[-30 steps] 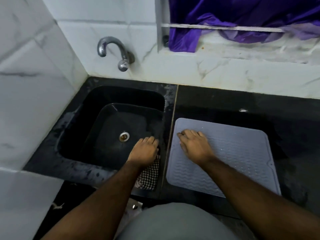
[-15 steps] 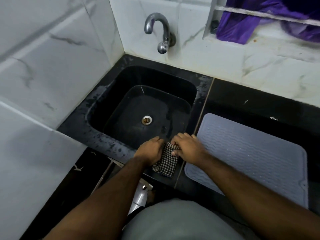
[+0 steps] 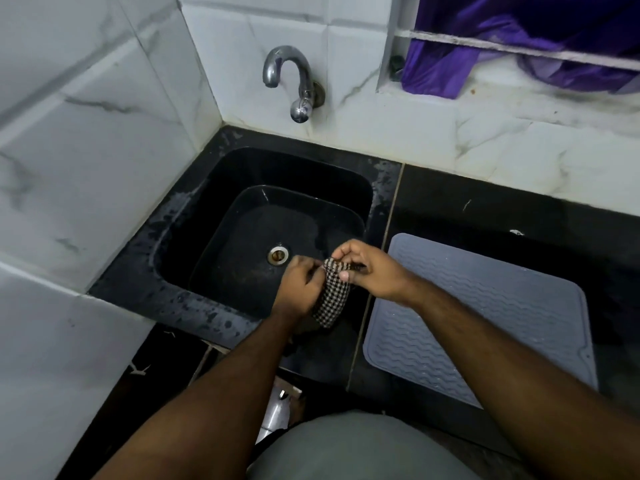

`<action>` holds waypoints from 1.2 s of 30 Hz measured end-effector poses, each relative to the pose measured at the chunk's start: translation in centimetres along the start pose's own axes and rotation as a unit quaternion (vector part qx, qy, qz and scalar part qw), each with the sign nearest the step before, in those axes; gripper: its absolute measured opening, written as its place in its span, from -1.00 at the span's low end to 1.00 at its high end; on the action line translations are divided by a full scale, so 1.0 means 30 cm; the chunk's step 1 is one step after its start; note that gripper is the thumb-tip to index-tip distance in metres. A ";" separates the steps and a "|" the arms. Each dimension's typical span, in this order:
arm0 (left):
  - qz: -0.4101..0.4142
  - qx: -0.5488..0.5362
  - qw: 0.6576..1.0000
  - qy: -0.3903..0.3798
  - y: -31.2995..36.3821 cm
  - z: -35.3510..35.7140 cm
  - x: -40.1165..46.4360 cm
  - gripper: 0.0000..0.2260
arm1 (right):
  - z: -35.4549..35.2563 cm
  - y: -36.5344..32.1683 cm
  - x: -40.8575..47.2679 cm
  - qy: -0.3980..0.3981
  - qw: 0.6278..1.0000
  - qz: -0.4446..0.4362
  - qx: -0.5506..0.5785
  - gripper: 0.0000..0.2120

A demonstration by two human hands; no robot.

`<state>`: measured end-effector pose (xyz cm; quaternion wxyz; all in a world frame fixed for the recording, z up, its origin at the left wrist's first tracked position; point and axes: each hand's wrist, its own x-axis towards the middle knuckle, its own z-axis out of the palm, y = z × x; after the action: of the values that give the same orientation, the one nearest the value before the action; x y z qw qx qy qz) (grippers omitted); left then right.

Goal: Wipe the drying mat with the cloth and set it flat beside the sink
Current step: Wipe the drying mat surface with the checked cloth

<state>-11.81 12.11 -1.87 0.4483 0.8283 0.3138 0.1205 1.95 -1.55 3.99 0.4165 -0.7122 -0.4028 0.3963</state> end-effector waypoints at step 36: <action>0.502 0.145 0.819 -0.234 0.741 0.084 0.273 -0.89 | -0.272 -0.161 -0.135 0.448 0.661 0.068 0.598 -0.41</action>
<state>4.90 6.63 14.22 0.2599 0.9298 -0.2465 0.0843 6.66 -5.85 12.10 0.8548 -0.4268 0.2055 0.2119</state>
